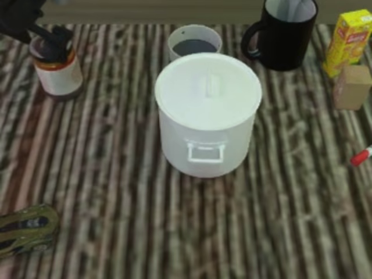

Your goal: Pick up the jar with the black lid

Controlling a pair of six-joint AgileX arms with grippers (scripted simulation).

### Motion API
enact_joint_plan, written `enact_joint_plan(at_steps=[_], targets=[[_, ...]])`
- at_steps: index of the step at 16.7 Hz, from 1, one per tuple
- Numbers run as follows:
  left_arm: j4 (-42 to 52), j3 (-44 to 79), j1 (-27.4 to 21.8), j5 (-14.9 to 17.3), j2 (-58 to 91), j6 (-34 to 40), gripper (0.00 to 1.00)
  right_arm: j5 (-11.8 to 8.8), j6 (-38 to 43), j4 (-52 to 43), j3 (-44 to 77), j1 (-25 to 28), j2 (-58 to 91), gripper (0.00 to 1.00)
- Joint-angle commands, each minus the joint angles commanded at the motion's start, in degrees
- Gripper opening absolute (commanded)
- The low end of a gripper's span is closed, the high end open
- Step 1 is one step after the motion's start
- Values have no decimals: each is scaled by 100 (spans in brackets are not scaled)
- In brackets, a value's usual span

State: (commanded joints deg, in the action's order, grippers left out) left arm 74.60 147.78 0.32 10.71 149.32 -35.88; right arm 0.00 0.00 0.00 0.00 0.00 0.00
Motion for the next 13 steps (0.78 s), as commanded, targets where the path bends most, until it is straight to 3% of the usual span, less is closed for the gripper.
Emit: enact_joint_plan(at_steps=[9,13], targets=[[-709,-533,-57,-12,165,59,100,0,0,0,0,0,0,100],[-709,-533,-57,-12,165,59,70,0,0,0,0,0,0,100]])
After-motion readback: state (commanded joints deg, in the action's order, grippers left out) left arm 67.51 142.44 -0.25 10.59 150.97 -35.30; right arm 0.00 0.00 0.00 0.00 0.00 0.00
